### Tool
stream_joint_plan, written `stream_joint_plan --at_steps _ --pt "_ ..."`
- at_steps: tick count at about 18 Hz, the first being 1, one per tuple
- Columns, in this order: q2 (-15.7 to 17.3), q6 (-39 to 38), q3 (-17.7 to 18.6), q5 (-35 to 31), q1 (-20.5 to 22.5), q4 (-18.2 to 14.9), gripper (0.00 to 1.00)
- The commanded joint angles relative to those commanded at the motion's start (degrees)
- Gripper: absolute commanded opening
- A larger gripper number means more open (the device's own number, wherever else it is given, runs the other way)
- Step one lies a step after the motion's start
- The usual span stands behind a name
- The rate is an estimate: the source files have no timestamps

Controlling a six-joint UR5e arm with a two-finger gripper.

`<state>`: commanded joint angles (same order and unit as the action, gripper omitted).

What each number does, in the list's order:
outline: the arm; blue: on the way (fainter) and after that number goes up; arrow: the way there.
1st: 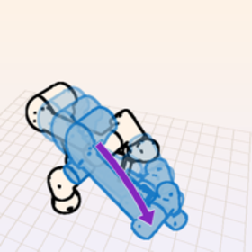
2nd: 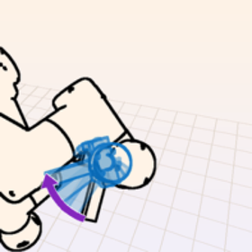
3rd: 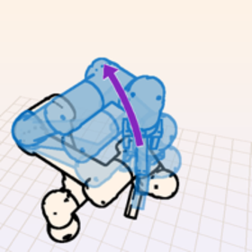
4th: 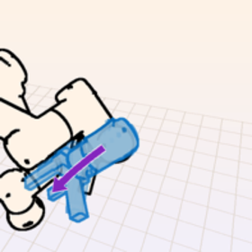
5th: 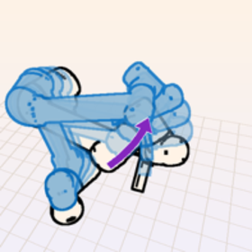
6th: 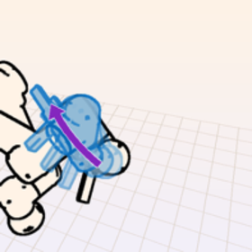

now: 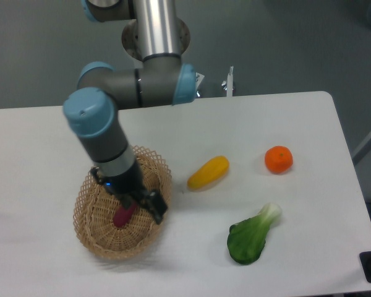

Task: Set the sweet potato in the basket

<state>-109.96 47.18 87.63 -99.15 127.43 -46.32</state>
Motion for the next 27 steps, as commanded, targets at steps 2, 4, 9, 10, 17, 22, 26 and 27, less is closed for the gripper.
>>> stream_joint_plan --at_steps 2,4,9,10,17,22,26,27 --pt "0.62 2.2 -0.53 0.88 4.04 -0.09 1.0" --pt "1.23 7.54 -0.8 1.58 7.2 -0.18 1.0" --pt "2.55 17.81 -3.08 5.27 15.38 -6.49 1.0" --pt "2.64 20.73 -3.26 6.15 17.14 -7.03 1.0" --pt "4.22 40.41 -4.75 11.08 27.07 -14.31 1.0" --pt "4.31 43.34 -4.23 11.08 28.05 -14.94 1.0" --pt "4.4 43.34 -4.23 11.17 27.96 -14.85 1.0" --pt "4.66 43.34 -4.31 11.17 27.88 -14.85 1.0"
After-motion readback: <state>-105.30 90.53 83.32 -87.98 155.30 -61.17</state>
